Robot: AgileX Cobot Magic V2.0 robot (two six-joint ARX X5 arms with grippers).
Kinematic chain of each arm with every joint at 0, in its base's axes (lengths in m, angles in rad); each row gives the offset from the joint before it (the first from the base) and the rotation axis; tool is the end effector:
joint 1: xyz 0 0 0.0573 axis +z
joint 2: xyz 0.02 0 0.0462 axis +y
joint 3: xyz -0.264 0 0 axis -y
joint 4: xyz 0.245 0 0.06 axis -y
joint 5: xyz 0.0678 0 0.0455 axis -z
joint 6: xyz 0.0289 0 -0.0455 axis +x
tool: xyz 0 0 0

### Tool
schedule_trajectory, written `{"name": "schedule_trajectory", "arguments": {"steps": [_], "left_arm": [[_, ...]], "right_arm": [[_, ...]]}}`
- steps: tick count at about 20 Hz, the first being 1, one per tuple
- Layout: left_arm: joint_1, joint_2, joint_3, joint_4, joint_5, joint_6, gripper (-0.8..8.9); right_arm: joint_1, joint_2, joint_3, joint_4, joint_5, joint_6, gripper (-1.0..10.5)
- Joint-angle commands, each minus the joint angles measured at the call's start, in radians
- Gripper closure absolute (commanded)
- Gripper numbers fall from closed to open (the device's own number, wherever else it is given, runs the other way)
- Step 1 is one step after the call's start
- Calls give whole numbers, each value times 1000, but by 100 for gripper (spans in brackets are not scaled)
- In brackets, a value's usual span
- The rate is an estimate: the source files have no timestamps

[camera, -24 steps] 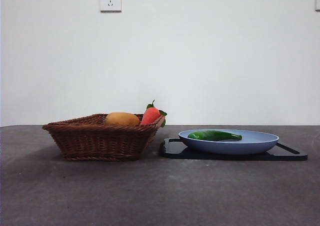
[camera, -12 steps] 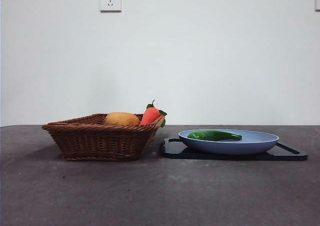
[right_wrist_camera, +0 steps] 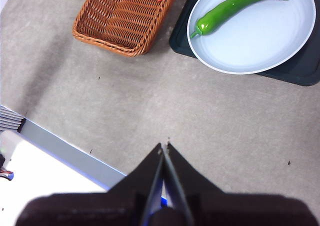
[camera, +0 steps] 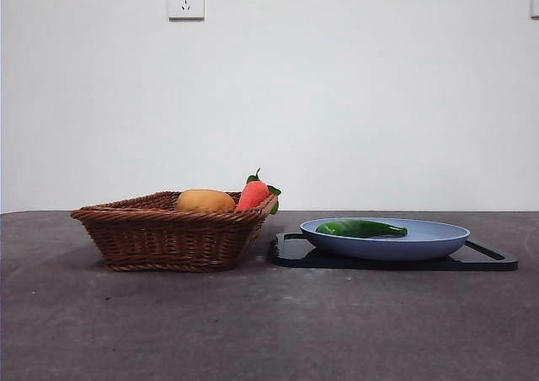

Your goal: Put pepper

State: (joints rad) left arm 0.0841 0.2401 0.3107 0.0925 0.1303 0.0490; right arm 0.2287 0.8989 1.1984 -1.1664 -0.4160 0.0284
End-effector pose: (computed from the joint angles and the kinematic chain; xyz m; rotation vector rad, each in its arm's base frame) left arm 0.0989 0.0046 0.2591 0.0663 -0.1633 -0.0421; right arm 0.1269 0.0415 0.3679 0.1081 0.8861 0.5909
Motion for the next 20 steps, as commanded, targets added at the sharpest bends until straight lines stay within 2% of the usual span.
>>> {"name": "schedule_trajectory", "arguments": {"steps": [1, 5, 10, 20], "left_arm": [[4, -56, -82, 18, 1, -35, 805], [4, -130, -208, 16, 1, -62, 805], [4, -189, -278, -40, 0, -72, 805], [3, -239, -286, -302, 5, -104, 805]], "right_arm": [[1, 6, 16, 7, 2, -11, 936], [1, 6, 16, 7, 2, -11, 936], [1, 6, 16, 7, 2, -11, 936], [1, 6, 16, 8, 2, -11, 936]]}}
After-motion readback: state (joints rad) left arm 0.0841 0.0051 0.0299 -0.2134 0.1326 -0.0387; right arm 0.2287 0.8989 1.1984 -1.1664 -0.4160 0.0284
